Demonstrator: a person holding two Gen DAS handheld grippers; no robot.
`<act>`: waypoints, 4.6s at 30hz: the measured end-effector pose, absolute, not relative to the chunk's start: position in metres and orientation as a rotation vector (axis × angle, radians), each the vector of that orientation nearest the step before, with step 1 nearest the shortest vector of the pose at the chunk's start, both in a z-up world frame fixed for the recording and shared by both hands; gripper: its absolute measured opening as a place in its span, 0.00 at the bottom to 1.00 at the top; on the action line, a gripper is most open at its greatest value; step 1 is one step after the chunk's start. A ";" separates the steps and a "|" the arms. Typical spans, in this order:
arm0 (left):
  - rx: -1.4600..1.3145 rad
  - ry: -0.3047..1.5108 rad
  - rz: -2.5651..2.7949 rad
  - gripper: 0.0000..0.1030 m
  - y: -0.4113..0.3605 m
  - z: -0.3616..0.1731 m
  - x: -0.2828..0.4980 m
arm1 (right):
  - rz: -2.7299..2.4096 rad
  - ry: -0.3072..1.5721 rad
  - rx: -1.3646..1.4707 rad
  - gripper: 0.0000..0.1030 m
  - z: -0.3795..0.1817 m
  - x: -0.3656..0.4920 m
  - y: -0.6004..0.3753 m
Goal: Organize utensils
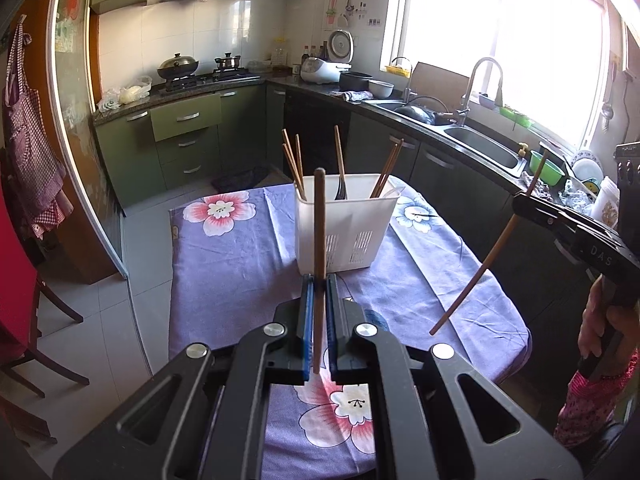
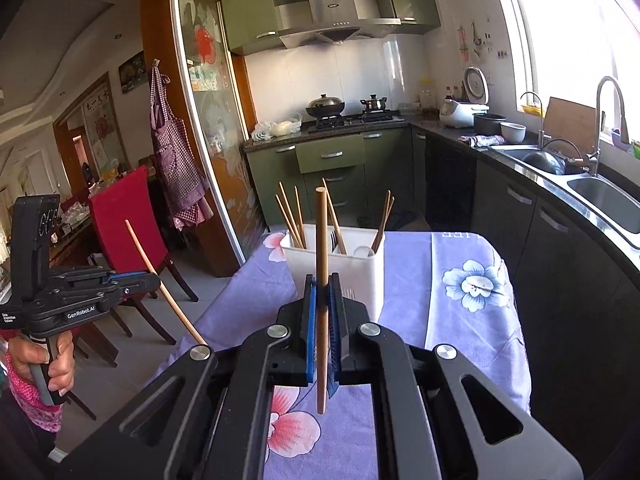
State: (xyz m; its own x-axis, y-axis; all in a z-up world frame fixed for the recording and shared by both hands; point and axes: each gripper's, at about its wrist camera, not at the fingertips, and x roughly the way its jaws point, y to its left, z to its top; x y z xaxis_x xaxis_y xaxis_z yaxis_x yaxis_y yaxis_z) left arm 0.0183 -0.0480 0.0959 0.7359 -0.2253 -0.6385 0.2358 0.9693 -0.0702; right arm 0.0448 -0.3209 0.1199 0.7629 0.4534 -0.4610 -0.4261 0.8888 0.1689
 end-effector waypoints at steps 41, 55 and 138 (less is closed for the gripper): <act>0.086 0.757 -0.263 0.40 -0.113 0.052 0.210 | 0.431 0.585 -0.014 0.12 0.070 0.264 -0.241; 0.065 0.520 -0.168 0.93 -0.087 0.055 0.072 | 0.367 0.422 -0.005 0.74 0.057 0.099 -0.287; -0.033 0.453 -0.036 0.93 -0.051 0.033 -0.094 | 0.282 0.290 0.044 0.95 0.032 -0.072 -0.309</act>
